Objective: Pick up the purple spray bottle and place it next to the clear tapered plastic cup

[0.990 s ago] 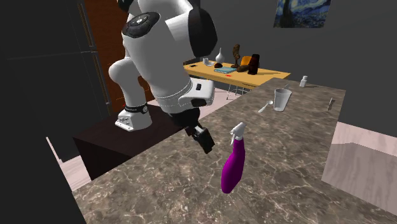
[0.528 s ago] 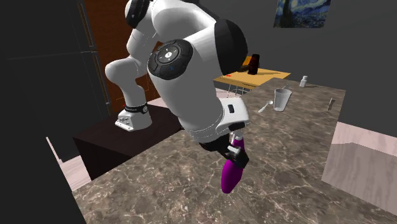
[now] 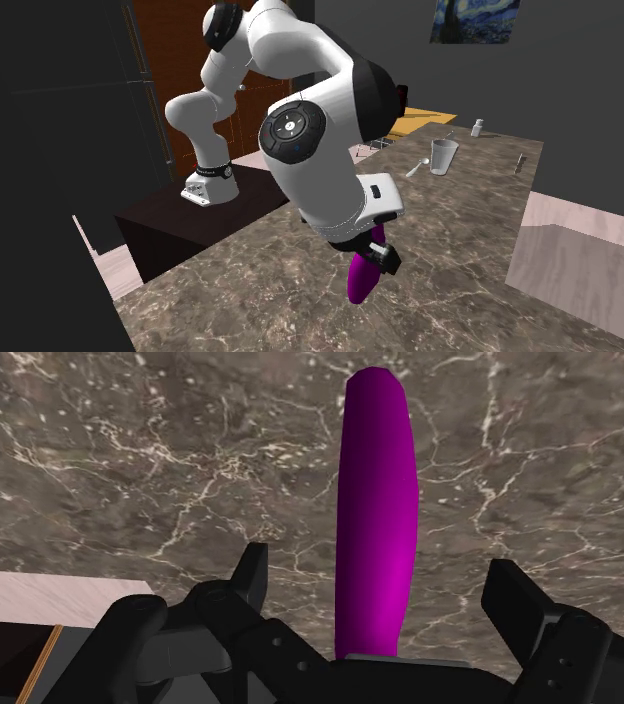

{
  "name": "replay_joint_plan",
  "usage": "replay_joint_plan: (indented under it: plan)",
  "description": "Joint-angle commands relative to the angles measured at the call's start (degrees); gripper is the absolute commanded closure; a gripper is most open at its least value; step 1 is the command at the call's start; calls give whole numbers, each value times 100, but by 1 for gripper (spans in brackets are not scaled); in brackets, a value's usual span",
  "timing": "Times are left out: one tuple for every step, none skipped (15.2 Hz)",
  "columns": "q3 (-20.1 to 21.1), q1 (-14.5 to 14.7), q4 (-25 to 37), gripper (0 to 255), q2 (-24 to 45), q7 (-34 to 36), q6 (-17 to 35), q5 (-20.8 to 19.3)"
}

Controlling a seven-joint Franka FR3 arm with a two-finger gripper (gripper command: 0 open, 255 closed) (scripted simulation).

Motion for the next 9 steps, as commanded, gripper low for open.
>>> replay_joint_plan:
  plan:
    - [13,33,-48,0,6,-11,54,20]
    - [13,33,-47,0,7,-11,54,20]
    - [13,33,-47,0,7,-11,54,20]
    - [13,33,-47,0,7,-11,54,20]
    - [13,33,-47,0,7,-11,54,20]
    - [13,33,-47,0,7,-11,54,20]
    - [13,33,-47,0,6,-11,53,19]
    - [13,33,-47,255,6,-11,53,19]
    - [13,33,-47,255,6,-11,53,19]
